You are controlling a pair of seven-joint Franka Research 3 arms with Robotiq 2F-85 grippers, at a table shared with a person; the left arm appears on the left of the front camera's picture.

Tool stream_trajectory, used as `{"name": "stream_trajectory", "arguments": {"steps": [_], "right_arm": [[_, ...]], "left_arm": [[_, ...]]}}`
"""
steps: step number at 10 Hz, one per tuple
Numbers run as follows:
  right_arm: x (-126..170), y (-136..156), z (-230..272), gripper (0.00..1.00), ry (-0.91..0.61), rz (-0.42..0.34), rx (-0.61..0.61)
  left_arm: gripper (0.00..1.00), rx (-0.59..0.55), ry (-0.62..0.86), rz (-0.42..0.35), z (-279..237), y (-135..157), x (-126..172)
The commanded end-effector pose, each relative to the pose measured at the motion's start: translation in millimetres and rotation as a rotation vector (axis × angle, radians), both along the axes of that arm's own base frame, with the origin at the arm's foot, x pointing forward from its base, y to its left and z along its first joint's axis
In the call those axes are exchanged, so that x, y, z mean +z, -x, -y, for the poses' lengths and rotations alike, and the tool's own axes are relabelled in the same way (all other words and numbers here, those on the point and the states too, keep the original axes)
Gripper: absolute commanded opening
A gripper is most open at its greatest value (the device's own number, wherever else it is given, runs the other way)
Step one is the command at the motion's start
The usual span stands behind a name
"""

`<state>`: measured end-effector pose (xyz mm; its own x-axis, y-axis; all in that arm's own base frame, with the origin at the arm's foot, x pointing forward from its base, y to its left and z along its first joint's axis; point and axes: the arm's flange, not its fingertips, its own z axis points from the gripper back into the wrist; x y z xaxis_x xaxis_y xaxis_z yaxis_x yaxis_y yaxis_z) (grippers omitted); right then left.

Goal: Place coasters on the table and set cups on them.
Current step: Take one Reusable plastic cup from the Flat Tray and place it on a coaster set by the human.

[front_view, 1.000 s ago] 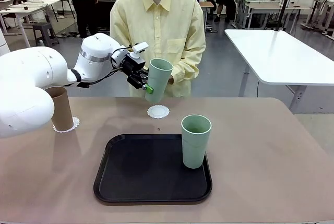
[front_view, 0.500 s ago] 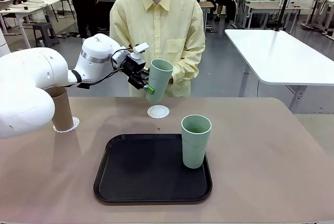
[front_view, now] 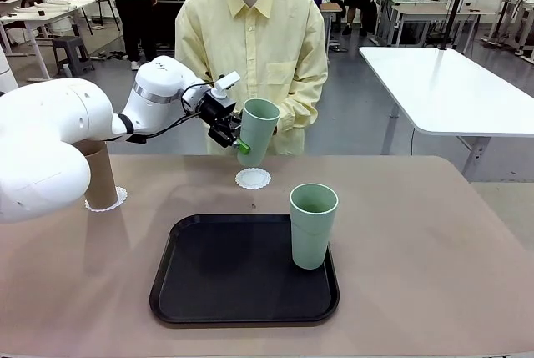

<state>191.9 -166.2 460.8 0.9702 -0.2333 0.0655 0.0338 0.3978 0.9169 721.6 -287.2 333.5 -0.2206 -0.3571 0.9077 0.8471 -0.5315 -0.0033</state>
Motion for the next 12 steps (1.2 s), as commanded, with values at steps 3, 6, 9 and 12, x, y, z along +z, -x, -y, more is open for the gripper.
{"name": "stream_trajectory", "arguments": {"steps": [3, 6, 9, 12], "right_arm": [[-1, -1, 1, 1.0, -0.014, 0.022, 0.009], [-1, -1, 1, 1.0, -0.014, 0.022, 0.009], [-1, -1, 1, 1.0, -0.014, 0.022, 0.009], [-1, -1, 1, 1.0, -0.014, 0.022, 0.009]], "left_arm": [[0.83, 0.076, -0.031, 0.069, 7, 25, 21], [0.83, 0.209, -0.054, 0.06, 15, 45, 33], [0.83, 0.424, -0.062, 0.069, 12, 62, 37], [0.83, 0.485, -0.078, 0.085, -3, 81, 39]]}}
